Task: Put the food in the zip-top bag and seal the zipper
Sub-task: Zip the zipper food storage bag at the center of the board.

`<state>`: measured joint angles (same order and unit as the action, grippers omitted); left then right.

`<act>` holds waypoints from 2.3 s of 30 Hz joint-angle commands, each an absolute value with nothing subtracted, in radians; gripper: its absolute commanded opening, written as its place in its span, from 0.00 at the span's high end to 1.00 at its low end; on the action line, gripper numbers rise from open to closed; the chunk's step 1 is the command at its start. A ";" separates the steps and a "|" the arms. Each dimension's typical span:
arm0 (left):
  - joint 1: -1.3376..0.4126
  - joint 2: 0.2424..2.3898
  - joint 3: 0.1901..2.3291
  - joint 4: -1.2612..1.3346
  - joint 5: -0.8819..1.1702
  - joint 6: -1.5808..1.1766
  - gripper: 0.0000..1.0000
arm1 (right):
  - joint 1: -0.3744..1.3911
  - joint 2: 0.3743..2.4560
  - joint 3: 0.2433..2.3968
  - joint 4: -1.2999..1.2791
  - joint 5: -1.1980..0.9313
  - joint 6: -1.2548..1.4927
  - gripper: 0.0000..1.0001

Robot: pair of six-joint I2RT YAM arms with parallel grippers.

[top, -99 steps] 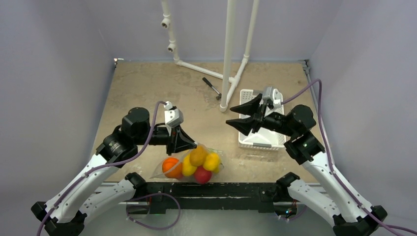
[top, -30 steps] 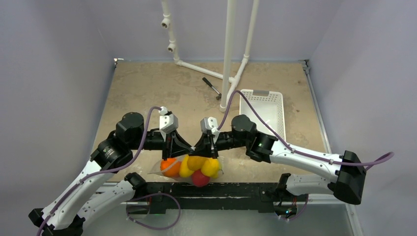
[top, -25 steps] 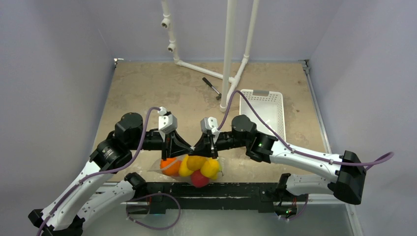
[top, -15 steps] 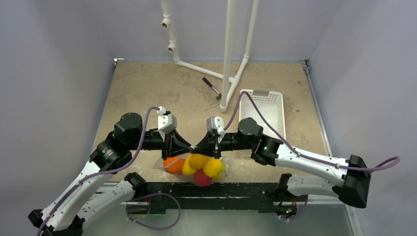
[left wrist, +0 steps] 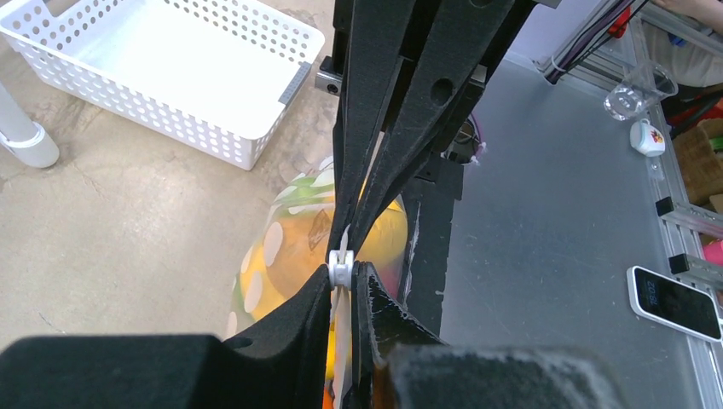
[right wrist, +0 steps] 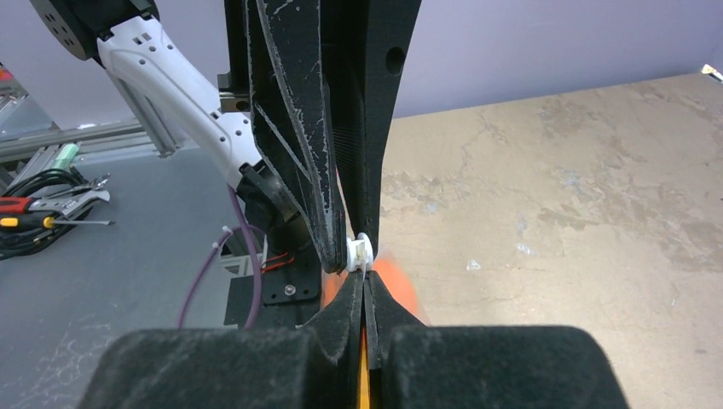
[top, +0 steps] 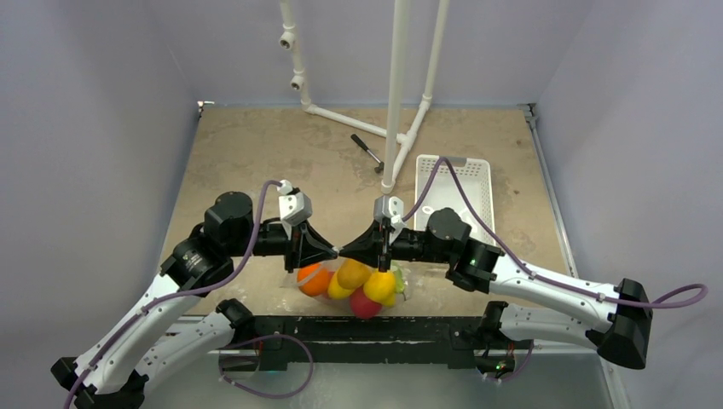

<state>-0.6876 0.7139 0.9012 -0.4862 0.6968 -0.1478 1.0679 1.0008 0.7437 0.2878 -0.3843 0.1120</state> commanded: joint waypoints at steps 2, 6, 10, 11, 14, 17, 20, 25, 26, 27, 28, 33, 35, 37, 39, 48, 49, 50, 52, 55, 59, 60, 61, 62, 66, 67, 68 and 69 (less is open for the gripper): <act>-0.688 0.718 0.917 -0.478 0.735 -0.163 1.00 | 1.066 0.990 0.806 0.285 -0.391 0.078 0.82; -0.688 0.721 0.915 -0.472 0.746 -0.158 1.00 | 1.065 0.998 0.827 0.243 -0.425 0.049 0.57; -0.688 0.724 0.913 -0.458 0.760 -0.160 1.00 | 1.066 1.032 0.846 0.232 -0.462 0.036 0.49; -0.688 0.724 0.913 -0.455 0.761 -0.160 1.00 | 1.066 1.046 0.851 0.227 -0.469 0.029 0.49; -0.689 0.721 0.921 -0.459 0.768 -0.157 1.00 | 1.066 1.089 0.865 0.207 -0.505 0.016 0.47; -0.688 0.717 0.926 -0.467 0.768 -0.152 1.00 | 1.066 1.117 0.871 0.197 -0.534 0.005 0.46; -0.688 0.715 0.928 -0.470 0.770 -0.147 1.00 | 1.066 1.145 0.875 0.201 -0.570 0.005 0.46; -0.689 0.715 0.933 -0.471 0.773 -0.146 1.00 | 1.066 1.188 0.887 0.207 -0.594 -0.025 0.49; -0.687 0.715 0.933 -0.469 0.772 -0.146 1.00 | 1.066 1.193 0.884 0.213 -0.600 -0.024 0.50; -0.688 0.715 0.935 -0.469 0.773 -0.146 1.00 | 1.066 1.197 0.880 0.224 -0.608 -0.021 0.52; -0.688 0.715 0.934 -0.469 0.773 -0.145 1.00 | 1.066 1.201 0.873 0.236 -0.617 -0.018 0.54; -0.689 0.718 0.934 -0.469 0.775 -0.144 1.00 | 1.066 1.229 0.865 0.264 -0.623 -0.010 0.73; -0.688 0.717 0.931 -0.466 0.776 -0.146 1.00 | 1.066 1.230 0.861 0.280 -0.626 -0.008 0.81; -0.688 0.715 0.929 -0.466 0.774 -0.147 1.00 | 1.066 1.230 0.861 0.285 -0.620 -0.008 0.97; -0.690 0.711 0.927 -0.468 0.770 -0.147 1.00 | 1.066 1.221 0.857 0.291 -0.602 -0.009 1.00; -0.688 0.702 0.925 -0.509 0.696 -0.155 1.00 | 1.066 1.072 0.803 0.378 -0.409 0.066 1.00; -0.687 0.701 0.924 -0.510 0.682 -0.161 1.00 | 1.066 1.061 0.798 0.379 -0.387 0.071 1.00; -0.687 0.701 0.922 -0.513 0.673 -0.169 0.98 | 1.066 1.050 0.791 0.380 -0.371 0.079 1.00; -0.688 0.703 0.921 -0.520 0.658 -0.177 0.93 | 1.066 1.029 0.778 0.385 -0.314 0.092 1.00; -0.688 0.708 0.922 -0.535 0.639 -0.188 0.89 | 1.066 1.006 0.760 0.414 -0.256 0.110 1.00; -0.688 0.714 0.915 -0.532 0.624 -0.212 0.87 | 1.066 0.990 0.746 0.421 -0.204 0.128 1.00; -0.688 0.717 0.912 -0.534 0.622 -0.220 0.87 | 1.066 0.984 0.741 0.426 -0.196 0.135 1.00; -0.688 0.721 0.912 -0.539 0.617 -0.225 0.87 | 1.066 0.978 0.739 0.429 -0.189 0.140 1.00; -0.688 0.725 0.912 -0.546 0.612 -0.229 0.87 | 1.066 0.974 0.738 0.429 -0.180 0.146 1.00; -0.687 0.733 0.907 -0.555 0.579 -0.252 1.00 | 1.066 0.952 0.744 0.415 -0.150 0.156 1.00; -0.688 0.734 0.909 -0.559 0.576 -0.253 1.00 | 1.066 0.949 0.746 0.411 -0.150 0.158 1.00; -0.688 0.735 0.913 -0.564 0.572 -0.252 1.00 | 1.066 0.946 0.748 0.404 -0.154 0.159 1.00; -0.689 0.734 0.915 -0.568 0.566 -0.250 1.00 | 1.065 0.944 0.750 0.398 -0.163 0.158 1.00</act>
